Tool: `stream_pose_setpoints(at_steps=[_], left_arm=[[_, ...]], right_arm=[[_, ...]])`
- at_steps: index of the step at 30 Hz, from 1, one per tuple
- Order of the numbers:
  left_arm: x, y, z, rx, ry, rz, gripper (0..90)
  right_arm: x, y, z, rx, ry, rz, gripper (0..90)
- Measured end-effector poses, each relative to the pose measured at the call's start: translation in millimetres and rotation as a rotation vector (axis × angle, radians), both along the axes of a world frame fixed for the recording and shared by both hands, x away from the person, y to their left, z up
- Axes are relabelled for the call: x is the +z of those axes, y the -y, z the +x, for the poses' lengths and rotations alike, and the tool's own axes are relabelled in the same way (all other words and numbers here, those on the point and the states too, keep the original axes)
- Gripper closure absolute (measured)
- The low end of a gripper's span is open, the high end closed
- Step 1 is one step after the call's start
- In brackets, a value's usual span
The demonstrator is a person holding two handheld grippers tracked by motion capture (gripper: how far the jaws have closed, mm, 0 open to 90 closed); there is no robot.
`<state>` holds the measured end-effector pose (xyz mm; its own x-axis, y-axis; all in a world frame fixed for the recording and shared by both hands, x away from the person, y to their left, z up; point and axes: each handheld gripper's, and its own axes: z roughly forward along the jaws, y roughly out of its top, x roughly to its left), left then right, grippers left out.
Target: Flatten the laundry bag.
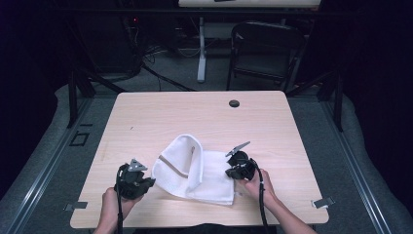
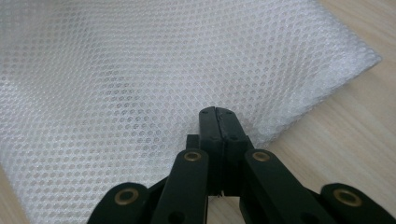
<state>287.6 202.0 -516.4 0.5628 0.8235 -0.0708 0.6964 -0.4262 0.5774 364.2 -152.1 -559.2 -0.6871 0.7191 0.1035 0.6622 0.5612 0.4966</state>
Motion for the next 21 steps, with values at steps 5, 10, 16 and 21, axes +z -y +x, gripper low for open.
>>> stream_pose_setpoints(at_steps=[5, 10, 16, 21], left_arm=[[-2.0, -0.3, 0.6, -0.001, -0.023, -0.008, 87.6], [-2.5, 1.5, -0.6, -0.012, -0.034, -0.007, 87.6], [-3.9, 8.4, -4.3, -0.046, -0.076, 0.005, 87.6], [-2.0, 13.6, -5.7, -0.106, -0.12, 0.023, 79.8]], right_arm=[[0.7, 3.1, 1.5, 0.012, -0.003, -0.01, 90.0], [0.8, 4.1, 2.4, 0.011, -0.002, -0.01, 90.0], [1.9, 10.0, 6.3, 0.019, 0.009, -0.038, 90.0], [2.5, 12.2, 7.5, 0.016, 0.019, -0.048, 90.0]])
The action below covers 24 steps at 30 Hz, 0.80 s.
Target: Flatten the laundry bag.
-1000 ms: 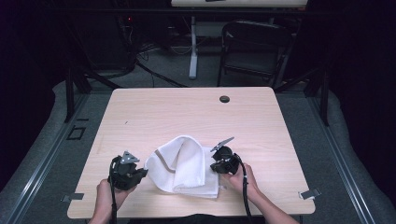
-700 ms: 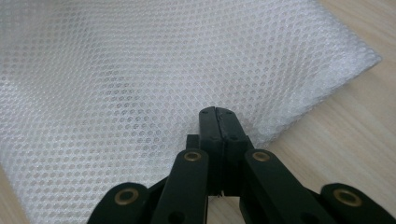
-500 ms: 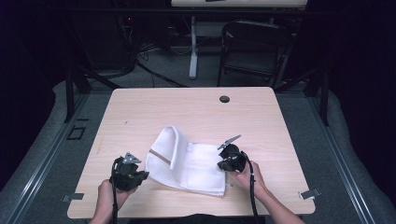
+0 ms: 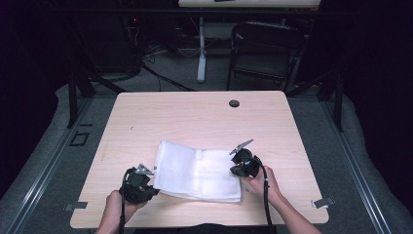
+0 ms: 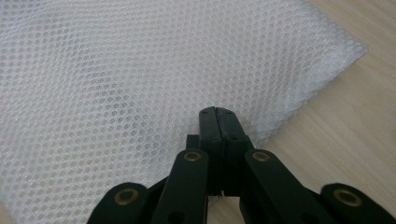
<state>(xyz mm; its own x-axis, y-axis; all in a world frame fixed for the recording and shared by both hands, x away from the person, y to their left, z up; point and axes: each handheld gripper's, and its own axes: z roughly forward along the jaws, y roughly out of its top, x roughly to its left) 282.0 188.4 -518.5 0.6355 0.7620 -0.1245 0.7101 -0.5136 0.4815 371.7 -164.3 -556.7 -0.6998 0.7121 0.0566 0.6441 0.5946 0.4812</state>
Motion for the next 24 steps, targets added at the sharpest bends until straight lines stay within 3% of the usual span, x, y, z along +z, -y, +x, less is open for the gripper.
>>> stream_pose_setpoints(at_steps=[2, 3, 7, 16, 19, 24], left_arm=[[2.9, 1.1, -0.9, -0.025, -0.01, 0.009, 74.9], [5.0, 2.4, -3.4, -0.037, -0.02, 0.023, 64.2], [7.9, 2.0, -7.5, -0.033, -0.02, 0.035, 47.6], [16.1, -6.7, -6.8, -0.022, -0.026, 0.016, 35.5], [17.8, -9.3, -5.1, -0.008, -0.007, 0.017, 26.6], [20.8, -14.3, 1.9, 0.019, 0.018, -0.004, 23.1]], right_arm=[[0.2, 0.1, 0.1, 0.002, 0.001, -0.001, 90.0], [0.3, 0.3, 0.0, 0.002, 0.005, 0.002, 90.0], [2.0, 1.2, 0.0, 0.006, 0.005, 0.005, 90.0], [2.3, 1.0, 0.3, 0.006, 0.002, -0.01, 90.0], [3.2, 0.7, -0.1, 0.003, 0.002, -0.012, 89.6], [14.1, -2.5, -6.2, 0.017, 0.034, -0.023, 87.1]])
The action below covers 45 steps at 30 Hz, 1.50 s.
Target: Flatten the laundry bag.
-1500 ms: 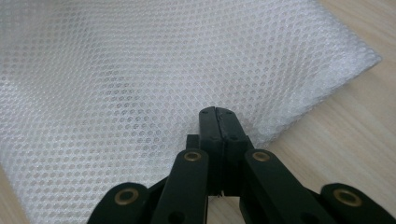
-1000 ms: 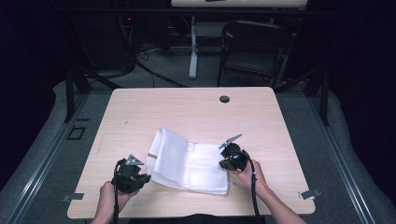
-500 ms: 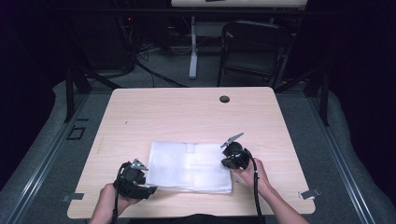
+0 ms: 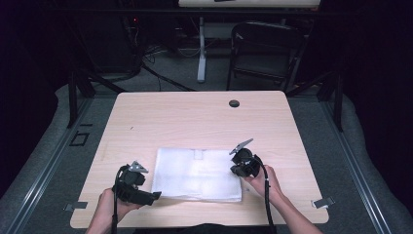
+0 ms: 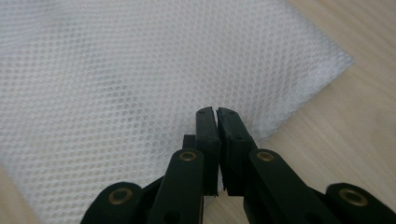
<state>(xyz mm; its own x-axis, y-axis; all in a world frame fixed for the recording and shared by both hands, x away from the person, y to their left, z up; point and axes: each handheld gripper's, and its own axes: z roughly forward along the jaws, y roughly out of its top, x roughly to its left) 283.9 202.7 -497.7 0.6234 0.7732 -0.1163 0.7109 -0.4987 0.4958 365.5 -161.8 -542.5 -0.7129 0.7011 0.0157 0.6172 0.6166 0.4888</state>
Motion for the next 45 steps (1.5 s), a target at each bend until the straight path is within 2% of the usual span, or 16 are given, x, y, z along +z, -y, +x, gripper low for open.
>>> stream_pose_setpoints(at_steps=[2, 4, 7, 10, 12, 14, 15, 18, 22, 27, 32, 38, 40, 41, 42, 45], left_arm=[[-0.1, -1.4, 2.4, 0.009, 0.002, -0.013, 23.5], [-0.5, -4.7, 10.2, 0.028, 0.003, -0.019, 25.3], [-0.7, -4.8, 17.2, 0.045, -0.011, -0.031, 28.9], [-0.8, -2.7, 22.5, 0.044, -0.014, -0.034, 34.3], [-1.6, 3.7, 33.0, 0.024, -0.012, 0.007, 37.7], [-3.0, 5.7, 37.1, 0.024, -0.014, 0.01, 45.0], [-7.4, 8.6, 43.5, 0.043, -0.033, -0.001, 47.1], [-14.1, 9.4, 48.0, 0.04, -0.064, -0.012, 51.8], [-27.2, 10.5, 48.8, 0.027, -0.079, 0.002, 62.0], [-35.0, 13.1, 48.2, 0.002, -0.099, 0.015, 73.2], [-42.0, 23.7, 43.6, -0.042, -0.117, 0.028, 79.8], [-49.0, 35.7, 41.2, -0.079, -0.133, 0.051, 81.3], [-49.3, 36.8, 40.9, -0.077, -0.132, 0.056, 81.4], [-49.5, 36.7, 41.3, -0.08, -0.133, 0.053, 81.4], [-49.7, 36.3, 41.8, -0.08, -0.133, 0.05, 81.8], [-49.7, 33.6, 43.1, -0.079, -0.132, 0.038, 82.3]], right_arm=[[4.5, -0.5, -1.8, 0.004, 0.004, 0.011, 85.8], [17.4, 0.1, -8.7, -0.008, 0.024, 0.021, 81.3], [24.5, 0.1, -18.4, -0.011, 0.001, 0.022, 72.0], [23.9, -3.6, -28.5, 0.01, -0.013, 0.027, 63.7], [22.0, -9.8, -31.6, 0.035, -0.014, 0.022, 63.2], [18.0, -14.0, -31.6, 0.049, -0.016, 0.002, 62.6], [14.4, -15.0, -31.2, 0.036, -0.02, 0.009, 62.2], [8.1, -14.9, -28.3, 0.037, -0.041, -0.007, 62.8], [-2.7, -18.5, -26.2, 0.045, -0.062, -0.054, 70.6], [-6.2, -18.4, -23.9, 0.062, -0.06, -0.079, 77.3], [-7.0, -11.4, -22.7, 0.064, -0.07, -0.069, 79.6], [-7.3, -2.4, -23.9, 0.078, -0.076, -0.061, 79.4], [-6.9, -1.3, -23.7, 0.088, -0.082, -0.047, 70.0], [-6.9, -1.3, -23.7, 0.088, -0.082, -0.047, 70.0], [-4.2, -1.5, -25.1, 0.107, -0.065, -0.051, 61.9], [4.6, 0.5, -29.9, 0.132, -0.047, -0.01, 58.3]])
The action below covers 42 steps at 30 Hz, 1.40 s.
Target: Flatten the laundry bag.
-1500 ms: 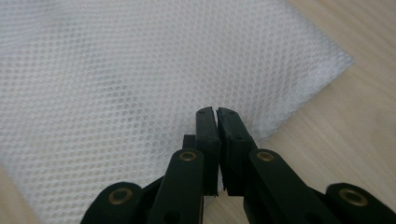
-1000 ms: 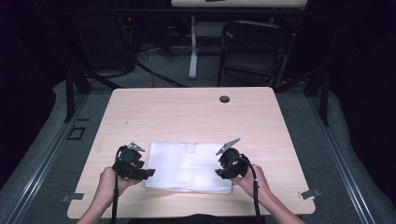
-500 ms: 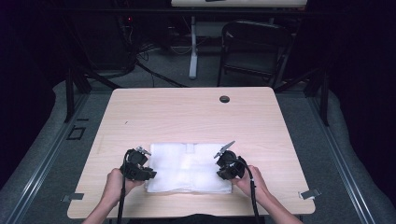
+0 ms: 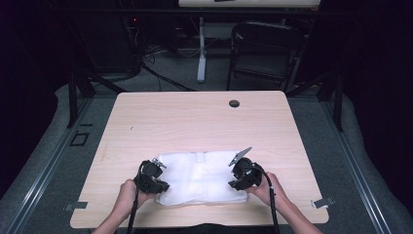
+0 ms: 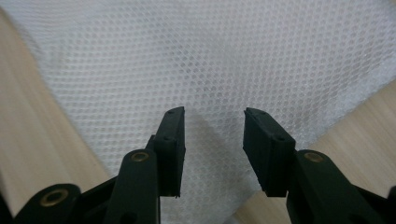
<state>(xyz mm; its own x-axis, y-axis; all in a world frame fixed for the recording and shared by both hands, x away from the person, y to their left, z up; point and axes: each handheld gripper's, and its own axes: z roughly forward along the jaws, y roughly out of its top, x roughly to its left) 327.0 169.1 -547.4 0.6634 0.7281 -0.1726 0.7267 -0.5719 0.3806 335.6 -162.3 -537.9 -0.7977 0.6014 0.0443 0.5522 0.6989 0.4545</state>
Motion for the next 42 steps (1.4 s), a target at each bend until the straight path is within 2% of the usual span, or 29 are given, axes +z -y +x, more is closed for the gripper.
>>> stream_pose_setpoints(at_steps=[2, 3, 6, 7, 9, 10, 12, 15, 22, 23, 25, 27, 31, 36, 42], left_arm=[[0.0, -0.2, 0.3, 0.002, 0.0, -0.001, 82.4], [-0.4, -0.3, 0.6, 0.007, -0.003, -0.007, 82.3], [-0.5, -1.2, 1.1, 0.008, -0.004, -0.012, 82.1], [-0.7, -1.5, 1.2, 0.01, -0.004, -0.016, 81.9], [-1.4, -1.4, 1.9, 0.008, -0.003, -0.016, 81.7], [-1.6, -1.2, 2.0, 0.008, -0.007, -0.017, 81.6], [-1.9, -1.2, 1.9, 0.012, -0.008, -0.019, 81.6], [-2.6, -2.6, 2.7, 0.015, -0.019, -0.03, 81.6], [-2.7, -2.0, 2.8, 0.012, -0.018, -0.023, 81.6], [-2.9, -2.0, 3.0, 0.012, -0.019, -0.023, 81.7], [-3.0, -2.1, 3.1, 0.011, -0.019, -0.024, 81.6], [-3.3, -2.5, 3.4, 0.009, -0.021, -0.027, 81.6], [-3.6, -2.7, 4.2, 0.005, -0.021, -0.027, 81.6], [-3.6, -2.7, 4.4, 0.004, -0.021, -0.027, 81.7], [-3.7, -3.2, 4.7, -0.003, -0.021, -0.035, 81.1]], right_arm=[[3.7, 0.7, -2.3, 0.013, 0.009, 0.0, 58.1], [8.3, 0.4, -8.1, 0.046, 0.012, 0.016, 55.7], [9.1, -1.2, -12.9, 0.069, -0.003, 0.007, 52.5], [6.0, -5.0, -16.6, 0.071, -0.027, -0.034, 43.3], [0.1, -9.0, -19.0, 0.076, -0.039, -0.044, 43.4], [-3.2, -12.2, -20.2, 0.087, -0.043, -0.071, 43.2], [-8.3, -16.4, -21.5, 0.104, -0.055, -0.089, 43.0], [-10.4, -20.5, -22.7, 0.123, -0.055, -0.106, 41.7], [-6.8, -23.4, -27.1, 0.158, -0.058, -0.067, 36.9], [-9.1, -25.8, -28.7, 0.168, -0.049, -0.099, 40.4], [-12.2, -27.8, -29.7, 0.166, -0.053, -0.126, 45.0], [-12.2, -28.9, -30.7, 0.171, -0.037, -0.141, 52.9], [-11.8, -26.5, -29.1, 0.168, -0.04, -0.131, 68.3], [-12.7, -19.9, -22.3, 0.126, -0.053, -0.095, 84.4], [-9.8, -17.9, -19.9, 0.112, -0.07, -0.072, 86.2]])
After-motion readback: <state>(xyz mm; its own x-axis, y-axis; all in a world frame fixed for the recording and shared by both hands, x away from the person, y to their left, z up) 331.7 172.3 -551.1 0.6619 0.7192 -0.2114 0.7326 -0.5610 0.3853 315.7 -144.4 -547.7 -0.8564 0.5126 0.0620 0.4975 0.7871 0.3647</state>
